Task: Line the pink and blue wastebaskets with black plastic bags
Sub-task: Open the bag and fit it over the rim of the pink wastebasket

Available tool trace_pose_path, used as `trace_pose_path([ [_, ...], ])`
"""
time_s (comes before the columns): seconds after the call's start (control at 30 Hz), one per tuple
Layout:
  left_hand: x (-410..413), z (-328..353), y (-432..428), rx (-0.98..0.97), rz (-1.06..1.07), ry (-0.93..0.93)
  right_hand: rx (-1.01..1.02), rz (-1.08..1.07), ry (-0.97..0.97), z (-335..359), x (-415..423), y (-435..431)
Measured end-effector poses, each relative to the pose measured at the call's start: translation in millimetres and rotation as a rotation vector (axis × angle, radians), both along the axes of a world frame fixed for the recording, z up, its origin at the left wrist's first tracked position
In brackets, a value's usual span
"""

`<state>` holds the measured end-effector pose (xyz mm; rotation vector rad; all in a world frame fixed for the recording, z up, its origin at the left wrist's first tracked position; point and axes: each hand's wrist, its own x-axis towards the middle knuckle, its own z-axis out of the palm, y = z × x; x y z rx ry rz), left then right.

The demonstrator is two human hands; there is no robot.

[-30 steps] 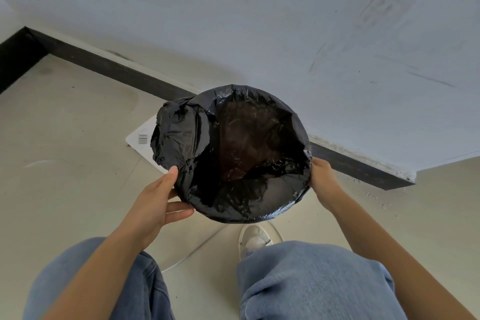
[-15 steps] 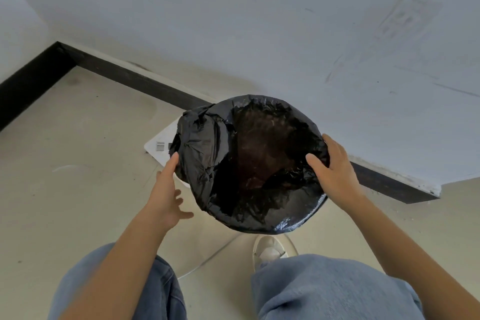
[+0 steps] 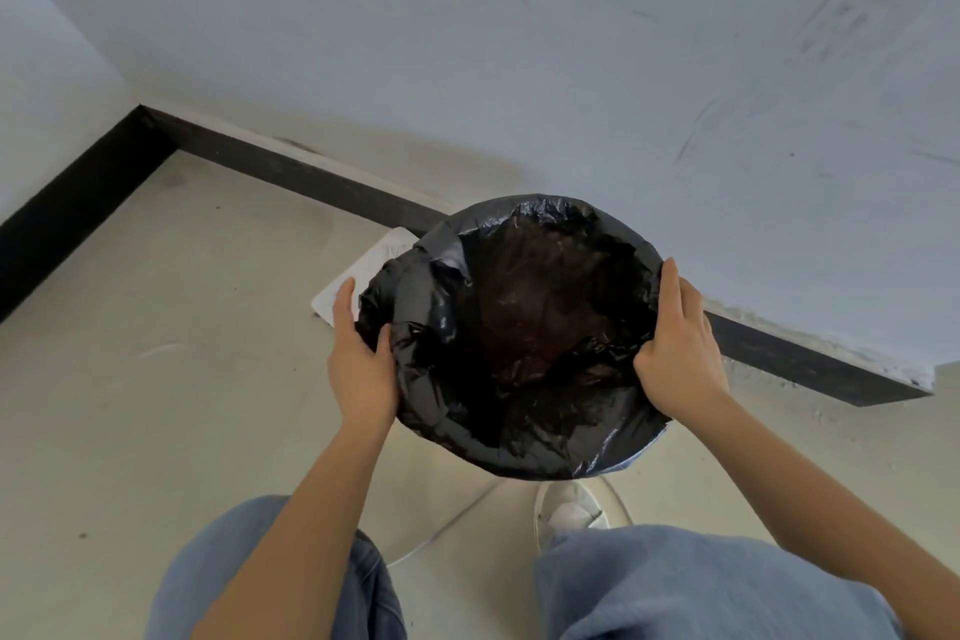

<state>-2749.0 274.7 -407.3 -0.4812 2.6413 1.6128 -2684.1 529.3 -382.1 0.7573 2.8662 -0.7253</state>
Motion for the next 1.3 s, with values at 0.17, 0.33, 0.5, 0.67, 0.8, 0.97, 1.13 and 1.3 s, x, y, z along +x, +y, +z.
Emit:
trace_pose_path([
  [0.17,-22,-26,-11,-0.154,-0.345,-0.327,0.000,-0.005,-0.006,0,1,0],
  [0.33,-30,13,-16,-0.152,-0.142,-0.059,0.011,-0.013,-0.019,1,0,0],
  [0.5,9,35,16,-0.906,-1.120,0.203,0.053,0.013,-0.062,1,-3,0],
  [0.67,10,33,50,-1.301,-1.434,-0.528,0.281,0.176,-0.195,5,-8,1],
  [0.8,11,26,64,-1.350,-1.441,-0.631,0.445,0.377,-0.248,15,-15,-4],
  [0.97,9,35,50,-1.242,-1.164,0.007,0.351,0.735,-0.327,31,-3,-17],
  [1.13,-14,27,31,-1.571,-1.209,-0.120,0.429,0.829,-0.904,-7,-6,-21],
  [1.3,-14,11,43,-1.698,-1.369,-0.257,0.569,0.913,-0.973,-26,-16,-24],
])
